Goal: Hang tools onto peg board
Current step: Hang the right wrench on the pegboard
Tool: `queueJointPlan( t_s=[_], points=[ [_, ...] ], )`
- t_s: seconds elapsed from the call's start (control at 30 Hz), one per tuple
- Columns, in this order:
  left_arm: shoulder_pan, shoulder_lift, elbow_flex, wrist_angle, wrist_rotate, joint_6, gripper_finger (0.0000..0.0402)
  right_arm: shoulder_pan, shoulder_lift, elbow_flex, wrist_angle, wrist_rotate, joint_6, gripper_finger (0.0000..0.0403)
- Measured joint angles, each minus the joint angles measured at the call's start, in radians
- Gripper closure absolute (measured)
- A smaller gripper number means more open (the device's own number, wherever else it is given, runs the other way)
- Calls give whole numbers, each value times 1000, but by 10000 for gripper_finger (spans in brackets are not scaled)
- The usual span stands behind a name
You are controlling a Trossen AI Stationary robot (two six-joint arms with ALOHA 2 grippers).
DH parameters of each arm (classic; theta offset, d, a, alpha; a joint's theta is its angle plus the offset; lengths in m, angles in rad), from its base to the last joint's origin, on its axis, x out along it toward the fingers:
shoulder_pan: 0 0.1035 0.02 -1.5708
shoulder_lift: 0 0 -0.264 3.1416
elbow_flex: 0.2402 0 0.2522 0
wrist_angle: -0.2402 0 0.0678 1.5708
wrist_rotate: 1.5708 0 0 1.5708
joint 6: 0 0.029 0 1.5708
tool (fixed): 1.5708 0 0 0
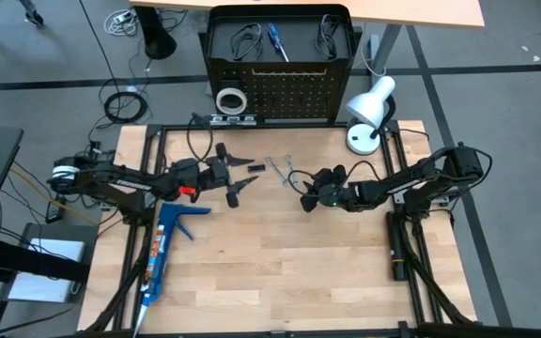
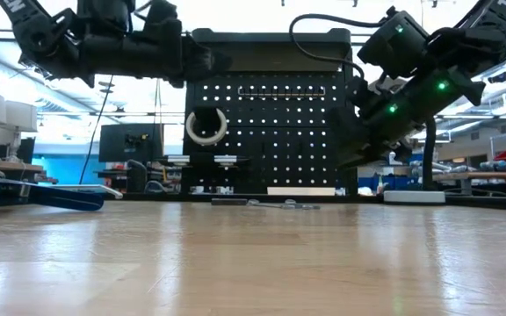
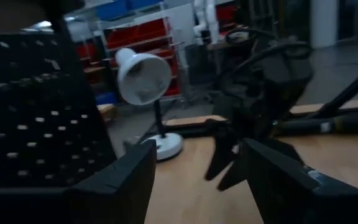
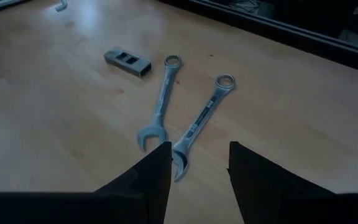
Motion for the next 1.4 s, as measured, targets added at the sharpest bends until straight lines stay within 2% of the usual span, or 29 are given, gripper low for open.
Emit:
queueJointPlan(
  t_s=[0.17,0.43,0.63,0.87,1.23,1.4],
  points=[
    [34,1,-1,-25,10,-55,161,1,0,0,-2,6,-1,239],
    [36,1,-1,-70,11,-99,161,39,76,1,33,182,13,239],
    [36,1,-1,-92,12,-121,161,50,201,5,182,175,27,239],
    [36,1,-1,-87,-47,-155,161,55,302,64,191,175,42,239],
    [35,1,-1,-87,-29,-170,161,54,311,68,177,188,187,239],
    [31,1,-1,-86,-29,-167,161,54,311,68,169,189,189,240]
  ],
)
